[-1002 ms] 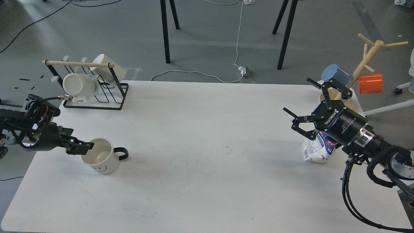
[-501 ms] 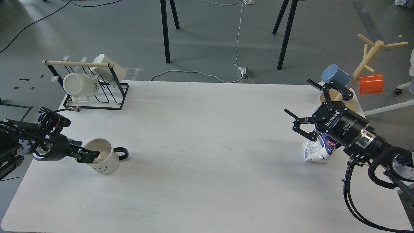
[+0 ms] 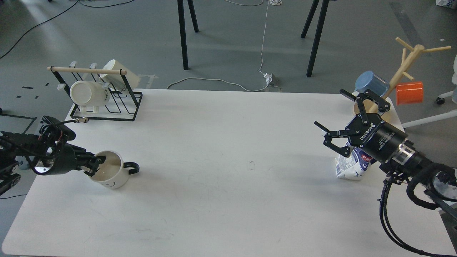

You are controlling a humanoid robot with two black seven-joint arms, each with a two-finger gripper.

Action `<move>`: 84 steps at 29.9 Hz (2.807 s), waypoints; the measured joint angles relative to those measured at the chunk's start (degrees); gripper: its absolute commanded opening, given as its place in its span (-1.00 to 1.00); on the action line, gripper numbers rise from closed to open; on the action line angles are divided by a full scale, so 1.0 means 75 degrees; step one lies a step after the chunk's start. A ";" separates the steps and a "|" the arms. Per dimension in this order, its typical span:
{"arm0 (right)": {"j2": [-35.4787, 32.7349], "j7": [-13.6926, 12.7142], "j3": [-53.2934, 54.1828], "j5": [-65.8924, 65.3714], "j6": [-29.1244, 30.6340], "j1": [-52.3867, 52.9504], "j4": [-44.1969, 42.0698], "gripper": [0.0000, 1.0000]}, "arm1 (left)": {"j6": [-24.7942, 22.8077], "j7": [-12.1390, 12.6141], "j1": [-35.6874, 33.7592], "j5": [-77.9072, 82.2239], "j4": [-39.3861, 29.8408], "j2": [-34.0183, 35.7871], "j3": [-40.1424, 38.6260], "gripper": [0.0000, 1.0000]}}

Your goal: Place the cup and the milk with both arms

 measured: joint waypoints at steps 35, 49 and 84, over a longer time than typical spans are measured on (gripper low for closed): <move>-0.0062 0.0038 0.0223 -0.0002 0.0000 0.0010 -0.0110 0.95 | -0.1553 0.0001 -0.2231 0.0469 -0.1030 -0.4148 0.0869 -0.92; -0.0070 0.0039 0.0223 -0.0009 0.0000 -0.0011 -0.0119 0.95 | -0.1553 0.0004 -0.1745 0.0471 -0.0984 -0.4382 0.0838 -0.60; -0.1585 0.0142 0.2325 0.2873 0.0000 -0.0179 -0.0135 0.94 | -0.1549 0.0003 -0.1221 -0.9513 0.0214 -0.1971 -0.1353 0.73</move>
